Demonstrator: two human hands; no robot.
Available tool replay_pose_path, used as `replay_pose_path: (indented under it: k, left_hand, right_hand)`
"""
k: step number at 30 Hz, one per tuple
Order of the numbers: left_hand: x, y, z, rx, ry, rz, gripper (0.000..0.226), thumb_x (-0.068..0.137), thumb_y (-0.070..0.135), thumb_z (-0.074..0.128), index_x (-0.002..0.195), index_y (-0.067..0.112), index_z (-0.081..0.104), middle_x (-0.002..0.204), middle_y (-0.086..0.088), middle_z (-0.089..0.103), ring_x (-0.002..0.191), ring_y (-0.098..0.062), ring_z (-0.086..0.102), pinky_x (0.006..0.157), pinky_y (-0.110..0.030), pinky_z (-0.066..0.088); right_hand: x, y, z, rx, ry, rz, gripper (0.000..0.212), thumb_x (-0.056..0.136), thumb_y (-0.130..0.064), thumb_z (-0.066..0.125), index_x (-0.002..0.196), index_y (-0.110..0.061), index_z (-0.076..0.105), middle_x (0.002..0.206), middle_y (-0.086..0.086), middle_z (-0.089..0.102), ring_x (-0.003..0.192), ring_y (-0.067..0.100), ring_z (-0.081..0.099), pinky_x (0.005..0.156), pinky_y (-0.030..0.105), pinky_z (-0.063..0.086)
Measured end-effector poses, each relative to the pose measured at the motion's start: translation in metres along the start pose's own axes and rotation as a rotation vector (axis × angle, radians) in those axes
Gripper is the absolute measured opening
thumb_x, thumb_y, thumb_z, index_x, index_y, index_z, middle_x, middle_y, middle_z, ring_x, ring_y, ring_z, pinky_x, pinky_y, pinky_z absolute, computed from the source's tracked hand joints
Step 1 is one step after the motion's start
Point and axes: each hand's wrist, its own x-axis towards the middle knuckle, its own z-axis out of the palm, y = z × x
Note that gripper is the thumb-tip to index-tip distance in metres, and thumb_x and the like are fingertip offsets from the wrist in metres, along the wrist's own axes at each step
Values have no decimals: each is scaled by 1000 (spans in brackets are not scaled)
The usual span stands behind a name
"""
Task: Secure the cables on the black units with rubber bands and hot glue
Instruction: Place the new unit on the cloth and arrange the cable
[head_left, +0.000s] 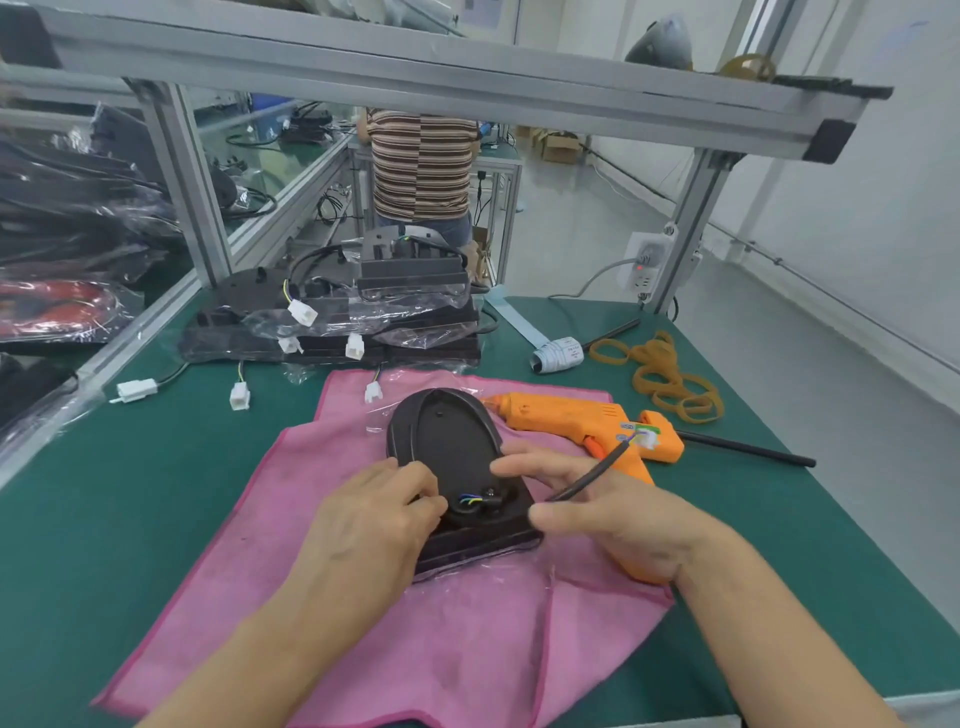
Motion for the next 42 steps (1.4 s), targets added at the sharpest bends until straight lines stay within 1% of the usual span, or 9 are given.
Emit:
replay_pose_path:
  k: [4, 7, 14, 18, 24, 28, 36, 39, 42]
  left_hand:
    - [-8, 2, 7, 25, 47, -42, 27, 60, -10, 76, 79, 10, 75, 75, -2, 67, 61, -23, 64, 77, -27, 45]
    - [-10, 2, 7, 69, 81, -51, 36, 68, -9, 60, 93, 11, 76, 75, -2, 65, 60, -21, 64, 97, -37, 39]
    - [-9, -1, 1, 65, -7, 111, 55, 74, -3, 33, 102, 14, 77, 87, 0, 68, 83, -15, 70, 95, -37, 37]
    - [-9, -11, 0, 78, -94, 170, 62, 68, 2, 33, 108, 23, 75, 92, -2, 68, 94, -16, 65, 97, -41, 35]
    - [-16, -15, 6, -14, -186, 189, 33, 80, 30, 52, 107, 32, 71, 101, -1, 68, 107, -16, 54, 100, -44, 33]
    - [-16, -14, 6, 30, -176, 210, 49, 74, 39, 54, 123, 35, 52, 98, 0, 67, 106, -13, 52, 97, -42, 34]
    - [14, -13, -4, -245, -91, 54, 36, 92, 54, 44, 74, 39, 72, 94, 22, 46, 85, 9, 44, 82, -19, 37]
    - [53, -6, 9, -375, -125, -202, 47, 88, 61, 41, 124, 36, 60, 125, 22, 50, 116, 3, 45, 100, -24, 35]
    - [71, -1, 45, -192, -312, -144, 68, 95, 64, 20, 153, 29, 20, 160, 11, 13, 147, -8, 6, 120, -26, 1]
  right_hand:
    - [5, 0, -11, 186, 255, 78, 13, 82, -23, 68, 88, -11, 67, 74, 2, 62, 63, 6, 56, 60, 15, 46]
    - [19, -3, -6, 35, 345, 79, 15, 94, -12, 59, 79, -13, 60, 65, 0, 59, 55, 6, 51, 53, 15, 42]
    - [42, -10, 1, -523, 348, -189, 14, 89, 0, 58, 95, -5, 69, 58, -9, 33, 54, 4, 29, 55, 21, 27]
    - [54, -1, 3, -449, 413, -175, 26, 86, -3, 67, 111, -8, 71, 62, -10, 48, 56, -2, 42, 64, 15, 36]
    - [57, 12, 8, -428, 560, -59, 14, 79, -12, 73, 86, -23, 68, 56, -12, 55, 53, 1, 50, 61, 23, 41]
    - [52, 7, 13, -437, 558, 12, 15, 76, -13, 69, 80, -25, 62, 56, -4, 60, 55, 14, 55, 62, 32, 48]
    - [35, 5, 24, -358, 461, 166, 18, 75, -15, 58, 89, -23, 49, 47, -1, 61, 37, 10, 51, 43, 25, 44]
    - [36, -4, 19, -344, 342, 207, 15, 81, -11, 58, 90, -19, 49, 46, -1, 61, 37, 10, 53, 43, 24, 45]
    - [35, -24, -4, -435, 163, 237, 16, 78, -7, 66, 76, -19, 56, 47, -6, 61, 39, 6, 54, 43, 18, 43]
